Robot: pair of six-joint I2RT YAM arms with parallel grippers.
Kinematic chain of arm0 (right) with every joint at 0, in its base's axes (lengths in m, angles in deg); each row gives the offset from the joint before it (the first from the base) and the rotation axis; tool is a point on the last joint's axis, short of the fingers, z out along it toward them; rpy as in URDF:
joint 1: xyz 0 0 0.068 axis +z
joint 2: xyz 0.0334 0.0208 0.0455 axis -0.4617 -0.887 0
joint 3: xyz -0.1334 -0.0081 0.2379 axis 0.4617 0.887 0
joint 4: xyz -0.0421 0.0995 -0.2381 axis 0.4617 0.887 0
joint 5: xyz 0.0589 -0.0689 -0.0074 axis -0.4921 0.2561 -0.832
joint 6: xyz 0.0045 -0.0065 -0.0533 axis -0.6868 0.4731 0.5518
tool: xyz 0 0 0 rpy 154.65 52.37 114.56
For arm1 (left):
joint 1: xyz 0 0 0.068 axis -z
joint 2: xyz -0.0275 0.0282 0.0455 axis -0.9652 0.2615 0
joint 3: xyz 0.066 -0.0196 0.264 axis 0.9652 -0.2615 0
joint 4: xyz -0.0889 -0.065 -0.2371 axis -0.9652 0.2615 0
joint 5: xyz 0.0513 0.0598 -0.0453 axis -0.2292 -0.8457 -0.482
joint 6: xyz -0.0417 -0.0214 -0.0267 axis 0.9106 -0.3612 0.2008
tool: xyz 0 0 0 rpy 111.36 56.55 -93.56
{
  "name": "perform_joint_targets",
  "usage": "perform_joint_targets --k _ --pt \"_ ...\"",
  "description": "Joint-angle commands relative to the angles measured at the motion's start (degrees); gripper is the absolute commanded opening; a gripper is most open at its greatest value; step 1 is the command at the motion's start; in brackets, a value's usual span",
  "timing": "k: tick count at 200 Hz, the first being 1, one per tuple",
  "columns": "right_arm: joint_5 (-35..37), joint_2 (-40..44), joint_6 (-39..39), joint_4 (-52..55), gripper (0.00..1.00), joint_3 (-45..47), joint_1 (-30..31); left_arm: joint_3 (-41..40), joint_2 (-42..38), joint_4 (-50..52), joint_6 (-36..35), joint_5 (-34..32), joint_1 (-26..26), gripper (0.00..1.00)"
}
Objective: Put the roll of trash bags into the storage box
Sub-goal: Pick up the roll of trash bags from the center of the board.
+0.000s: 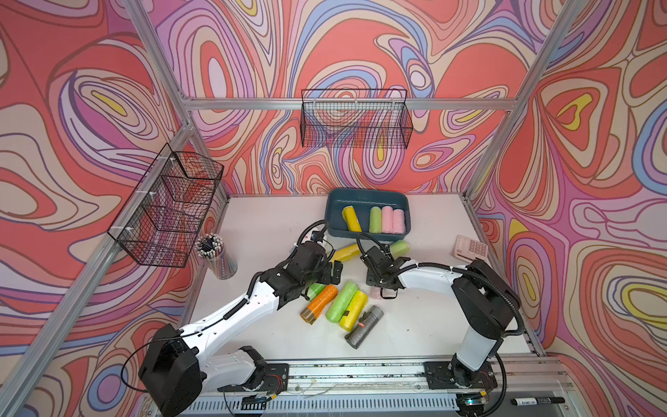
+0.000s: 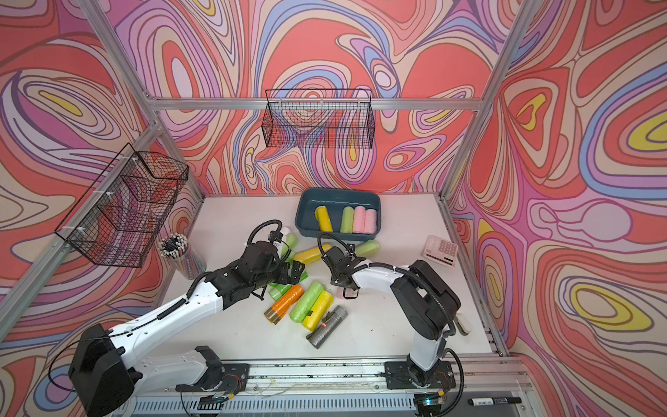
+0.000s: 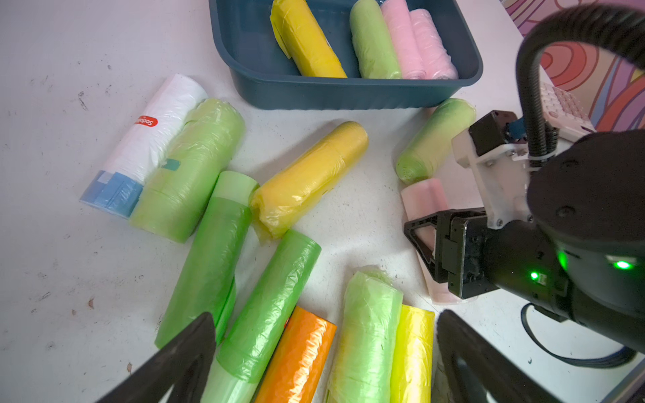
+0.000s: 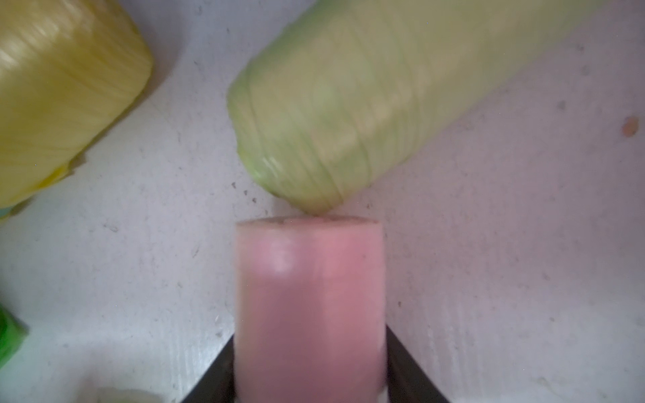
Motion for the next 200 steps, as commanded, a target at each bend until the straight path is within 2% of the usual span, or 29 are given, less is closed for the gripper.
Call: perform_joint_targets --k 1,55,138,200 --pt "-1.5 -2.7 -0.4 3.7 0.45 0.7 -0.3 -0.4 -0.3 -0.9 0.3 0.3 -0.2 1.00" --pt "-4.9 0.7 0.9 2.8 0.33 -1.3 -0.2 -0.7 -0.9 -2.7 1.1 1.5 -0.4 1.00" --pt "-7.3 6.6 4.2 4.0 0.29 -8.7 -0.3 -0.6 -2.7 -3.4 3.4 4.7 -0.4 1.00" --pt "-5.1 4.4 8.2 6.2 0.28 -18.4 -0.6 0.2 -4.3 -4.0 5.9 7.8 -0.4 1.00"
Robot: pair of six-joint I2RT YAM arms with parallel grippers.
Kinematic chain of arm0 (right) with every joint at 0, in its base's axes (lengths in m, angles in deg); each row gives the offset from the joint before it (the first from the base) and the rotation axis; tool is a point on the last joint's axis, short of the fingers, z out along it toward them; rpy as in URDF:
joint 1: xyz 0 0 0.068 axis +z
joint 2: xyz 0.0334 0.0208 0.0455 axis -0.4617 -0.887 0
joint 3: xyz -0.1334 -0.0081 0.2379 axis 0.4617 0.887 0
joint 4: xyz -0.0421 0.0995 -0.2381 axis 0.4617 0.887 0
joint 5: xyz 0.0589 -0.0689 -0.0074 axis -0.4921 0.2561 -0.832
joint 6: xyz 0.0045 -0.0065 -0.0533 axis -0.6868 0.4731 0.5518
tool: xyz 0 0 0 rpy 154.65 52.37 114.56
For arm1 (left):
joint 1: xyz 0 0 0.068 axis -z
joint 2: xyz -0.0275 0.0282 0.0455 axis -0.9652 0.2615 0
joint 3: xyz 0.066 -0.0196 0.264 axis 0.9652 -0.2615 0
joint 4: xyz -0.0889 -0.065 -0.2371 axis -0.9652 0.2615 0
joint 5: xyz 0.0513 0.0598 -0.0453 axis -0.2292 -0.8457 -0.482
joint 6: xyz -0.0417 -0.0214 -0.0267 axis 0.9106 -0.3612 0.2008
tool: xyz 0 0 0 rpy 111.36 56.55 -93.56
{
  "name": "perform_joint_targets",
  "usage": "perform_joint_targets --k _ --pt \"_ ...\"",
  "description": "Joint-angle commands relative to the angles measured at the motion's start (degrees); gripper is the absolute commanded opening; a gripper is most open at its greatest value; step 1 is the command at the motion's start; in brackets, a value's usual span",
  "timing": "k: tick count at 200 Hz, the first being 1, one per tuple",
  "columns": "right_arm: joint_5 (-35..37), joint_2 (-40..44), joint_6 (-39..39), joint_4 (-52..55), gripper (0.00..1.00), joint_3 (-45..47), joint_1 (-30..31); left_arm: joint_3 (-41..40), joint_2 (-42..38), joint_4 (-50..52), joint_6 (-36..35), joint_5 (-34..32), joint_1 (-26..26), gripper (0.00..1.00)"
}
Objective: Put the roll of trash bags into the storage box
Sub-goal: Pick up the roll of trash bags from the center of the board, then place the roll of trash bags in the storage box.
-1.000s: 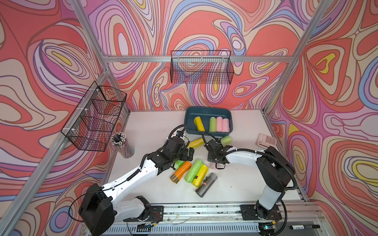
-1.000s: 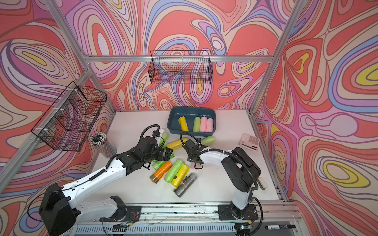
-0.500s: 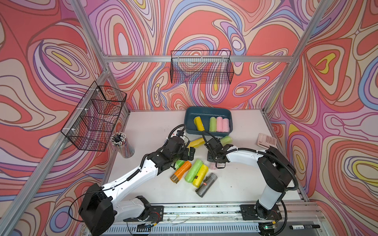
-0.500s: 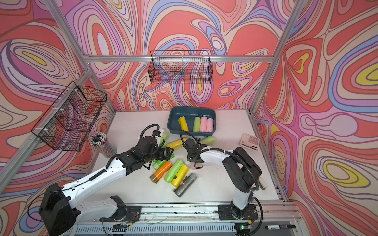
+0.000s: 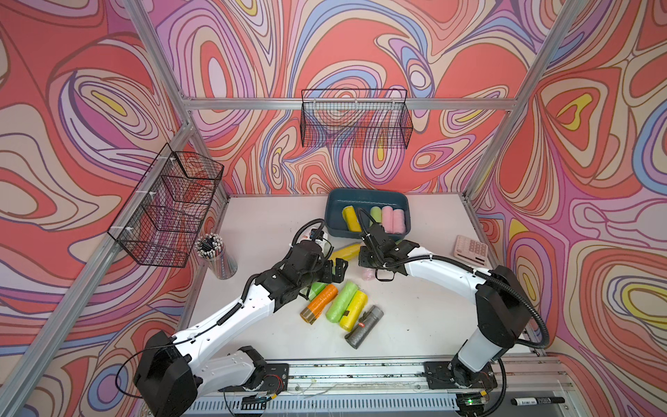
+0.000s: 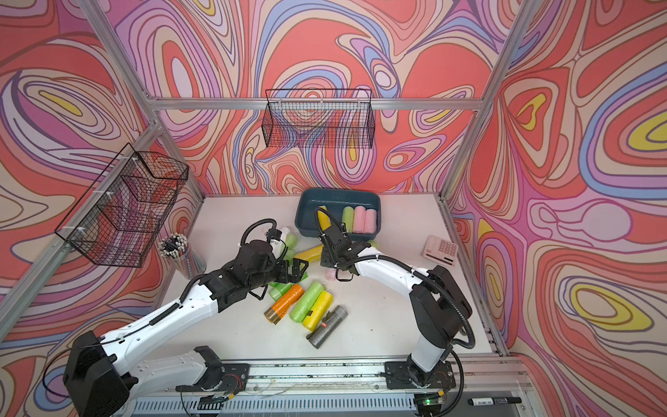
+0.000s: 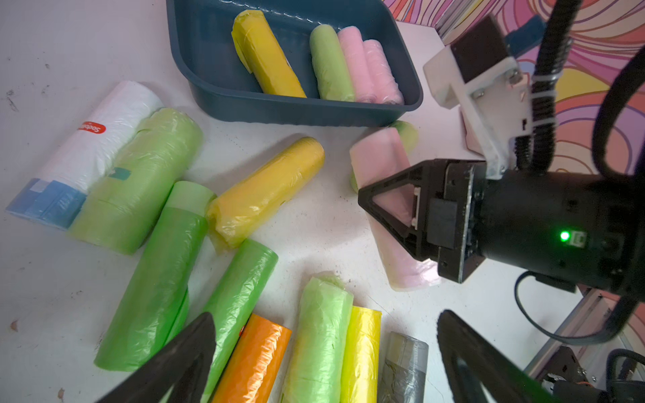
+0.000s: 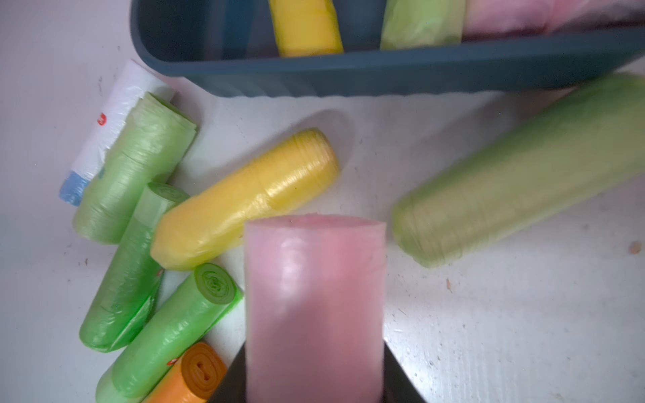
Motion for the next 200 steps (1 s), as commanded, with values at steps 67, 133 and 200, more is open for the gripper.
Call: perform_joint_targets --k 67,133,200 --pt "1.5 -3.8 8.1 -3.1 0.25 -11.2 -4.0 1.1 -4.7 0.6 3.7 1.1 -0.3 1.00" --pt "-1.3 -18.3 13.2 -8.5 0.19 -23.5 -9.9 3.1 -4.3 3.0 4.0 0.4 -0.3 1.00" --pt "-1.3 -30.8 15.0 -9.2 0.18 -37.5 -11.7 3.5 -3.2 3.1 5.3 0.6 -0.3 1.00"
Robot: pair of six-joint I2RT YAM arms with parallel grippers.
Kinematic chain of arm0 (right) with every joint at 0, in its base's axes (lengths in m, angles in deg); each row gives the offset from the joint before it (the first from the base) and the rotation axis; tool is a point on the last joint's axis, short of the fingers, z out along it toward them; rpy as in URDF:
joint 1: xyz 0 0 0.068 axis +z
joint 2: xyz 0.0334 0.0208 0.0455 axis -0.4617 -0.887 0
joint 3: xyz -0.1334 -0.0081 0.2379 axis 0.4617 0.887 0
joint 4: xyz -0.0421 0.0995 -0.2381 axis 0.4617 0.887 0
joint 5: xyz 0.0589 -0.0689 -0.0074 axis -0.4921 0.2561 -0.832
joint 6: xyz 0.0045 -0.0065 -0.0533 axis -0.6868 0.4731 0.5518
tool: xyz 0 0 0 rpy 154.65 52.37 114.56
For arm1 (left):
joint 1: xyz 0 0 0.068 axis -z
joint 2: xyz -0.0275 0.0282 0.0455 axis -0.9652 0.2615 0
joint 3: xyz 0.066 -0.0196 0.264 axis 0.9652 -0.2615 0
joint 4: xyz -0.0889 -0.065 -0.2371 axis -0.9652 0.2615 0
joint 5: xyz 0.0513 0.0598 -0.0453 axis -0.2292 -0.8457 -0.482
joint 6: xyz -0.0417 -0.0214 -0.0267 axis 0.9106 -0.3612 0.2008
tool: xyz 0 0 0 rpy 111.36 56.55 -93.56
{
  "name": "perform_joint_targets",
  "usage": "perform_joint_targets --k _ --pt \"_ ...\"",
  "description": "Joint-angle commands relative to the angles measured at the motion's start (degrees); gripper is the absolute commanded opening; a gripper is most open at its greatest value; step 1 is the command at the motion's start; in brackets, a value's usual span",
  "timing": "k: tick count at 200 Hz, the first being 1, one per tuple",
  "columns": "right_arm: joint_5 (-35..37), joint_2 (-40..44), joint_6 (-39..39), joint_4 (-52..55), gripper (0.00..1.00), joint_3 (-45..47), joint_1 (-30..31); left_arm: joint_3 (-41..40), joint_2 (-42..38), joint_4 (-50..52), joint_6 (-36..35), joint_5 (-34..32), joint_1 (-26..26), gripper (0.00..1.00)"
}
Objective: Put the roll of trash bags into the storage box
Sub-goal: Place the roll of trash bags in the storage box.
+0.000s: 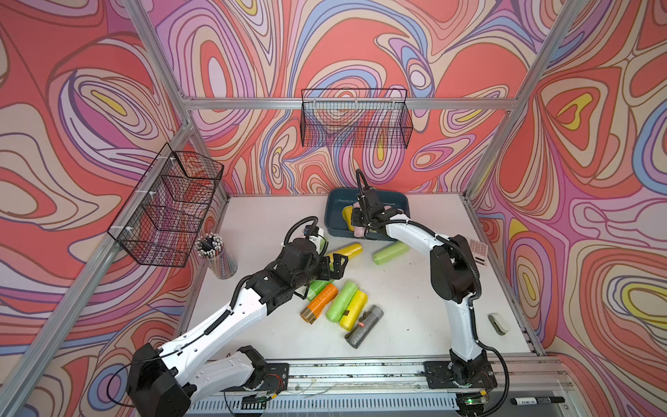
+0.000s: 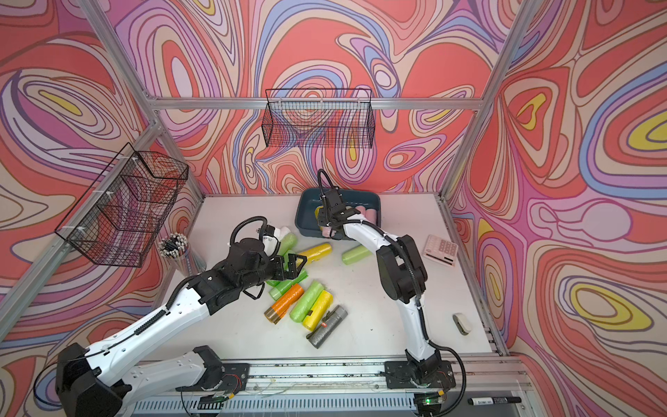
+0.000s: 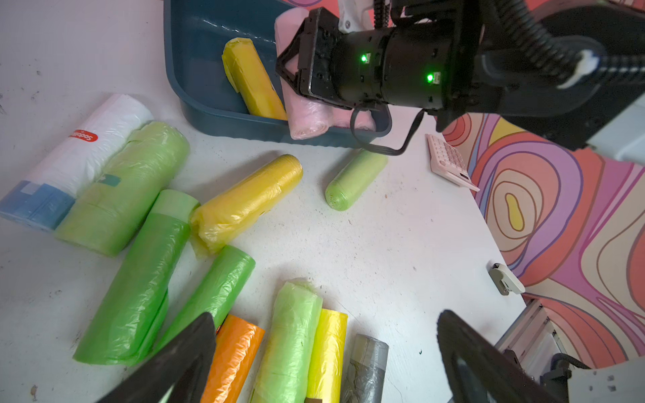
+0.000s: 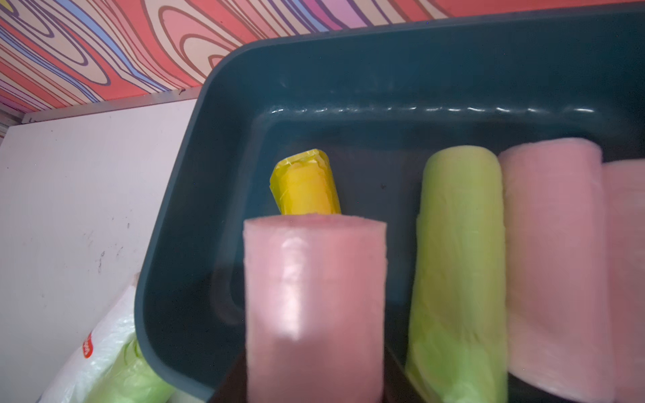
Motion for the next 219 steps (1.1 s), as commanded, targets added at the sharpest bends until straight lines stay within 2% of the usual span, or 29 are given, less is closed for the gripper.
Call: perform_joint_targets --k 1,140,190,219 --pt "-0.1 -2.0 1.4 -2.1 0.18 -4.7 -0.8 1.7 0.5 1.5 1.1 -0.6 -0.3 1.00" --pt "5.3 -9.7 2.7 -8.3 0.18 -7.3 -4.1 4.6 5.0 1.8 1.0 -1.4 -0.3 1.00" --pt "4.4 -12.9 2.6 -9.3 0.18 -9.1 -4.5 5.7 6.5 2.0 0.9 -1.1 -0.3 1.00" --pt "4.6 -13.0 2.0 -9.4 0.21 -9.3 -4.7 6.0 6.9 2.1 1.2 -0.7 -0.3 1.00"
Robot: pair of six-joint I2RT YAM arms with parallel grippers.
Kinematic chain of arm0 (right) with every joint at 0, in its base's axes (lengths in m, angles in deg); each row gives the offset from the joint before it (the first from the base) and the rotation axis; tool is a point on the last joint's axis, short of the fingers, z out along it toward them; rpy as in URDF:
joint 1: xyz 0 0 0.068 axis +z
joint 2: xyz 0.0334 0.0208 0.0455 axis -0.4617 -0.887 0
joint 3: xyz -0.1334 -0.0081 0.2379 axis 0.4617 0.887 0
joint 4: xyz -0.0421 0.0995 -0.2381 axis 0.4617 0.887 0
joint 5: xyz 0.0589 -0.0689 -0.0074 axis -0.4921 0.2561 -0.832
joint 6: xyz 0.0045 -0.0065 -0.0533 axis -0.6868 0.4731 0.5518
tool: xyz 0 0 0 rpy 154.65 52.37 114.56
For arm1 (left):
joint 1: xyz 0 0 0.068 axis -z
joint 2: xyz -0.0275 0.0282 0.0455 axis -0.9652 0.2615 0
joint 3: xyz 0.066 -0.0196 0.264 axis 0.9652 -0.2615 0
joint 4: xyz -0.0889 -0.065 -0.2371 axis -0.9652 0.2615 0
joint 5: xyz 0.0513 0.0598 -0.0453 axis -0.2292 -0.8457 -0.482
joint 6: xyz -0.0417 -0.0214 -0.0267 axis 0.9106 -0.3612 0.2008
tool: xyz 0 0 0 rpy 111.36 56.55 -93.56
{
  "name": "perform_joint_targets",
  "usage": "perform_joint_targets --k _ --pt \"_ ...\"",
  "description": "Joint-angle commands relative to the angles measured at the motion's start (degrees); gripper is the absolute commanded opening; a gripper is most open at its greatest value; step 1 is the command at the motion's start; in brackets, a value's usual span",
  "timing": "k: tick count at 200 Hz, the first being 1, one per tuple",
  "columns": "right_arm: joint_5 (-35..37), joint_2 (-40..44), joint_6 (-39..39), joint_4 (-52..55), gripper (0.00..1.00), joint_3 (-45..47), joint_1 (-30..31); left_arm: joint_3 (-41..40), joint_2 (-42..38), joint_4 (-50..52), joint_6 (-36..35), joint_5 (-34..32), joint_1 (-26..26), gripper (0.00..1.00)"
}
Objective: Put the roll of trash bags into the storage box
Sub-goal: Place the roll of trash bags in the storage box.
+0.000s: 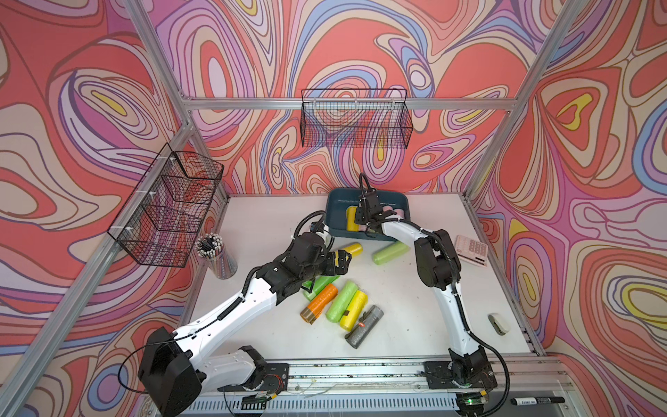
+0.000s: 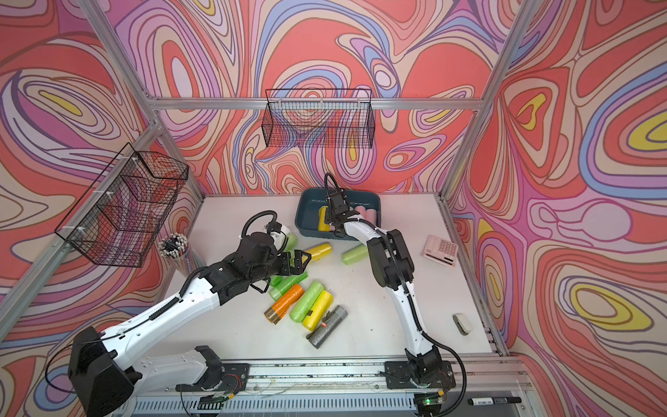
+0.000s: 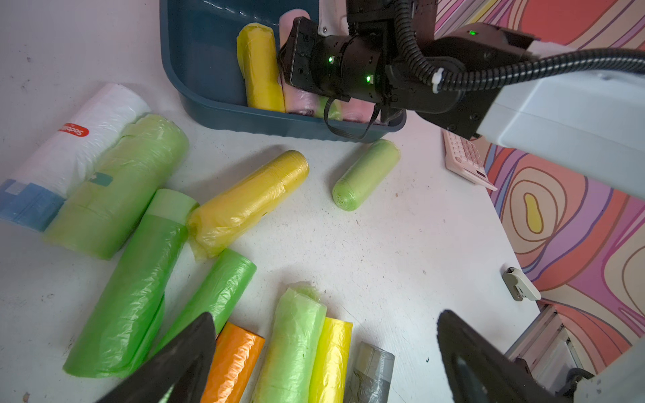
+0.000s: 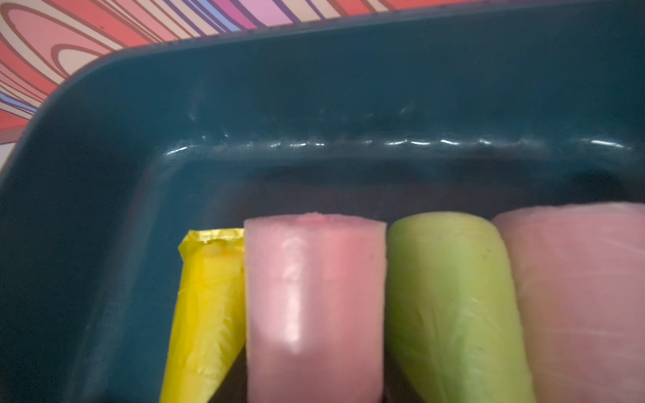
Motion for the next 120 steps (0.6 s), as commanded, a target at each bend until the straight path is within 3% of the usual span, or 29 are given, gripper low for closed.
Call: perform_joint_targets --k 1,22,40,81,120 --pt "0.9 -0.1 0.0 -2.6 0.21 -2.5 -0.5 1.8 0.6 0.8 1.0 -0.3 -0.3 1.00" --pt "1.2 0.6 -0.6 -2.7 0.29 -2.1 -0.7 1.7 0.5 0.9 1.0 -0.3 -0.3 1.00" --pt "1.2 1.2 -0.6 -2.9 0.43 -1.7 -0.8 1.6 0.4 1.0 1.2 -0.1 -0.3 1.00" --pt "-0.8 4.5 -0.8 -2.9 0.64 -0.2 -1.1 1.3 -0.5 1.1 1.3 0.5 -0.3 1.00" --pt "-1.5 10.6 -0.9 -1.9 0.78 2.2 -1.3 1.2 -1.9 2.4 0.8 0.1 -0.3 1.00"
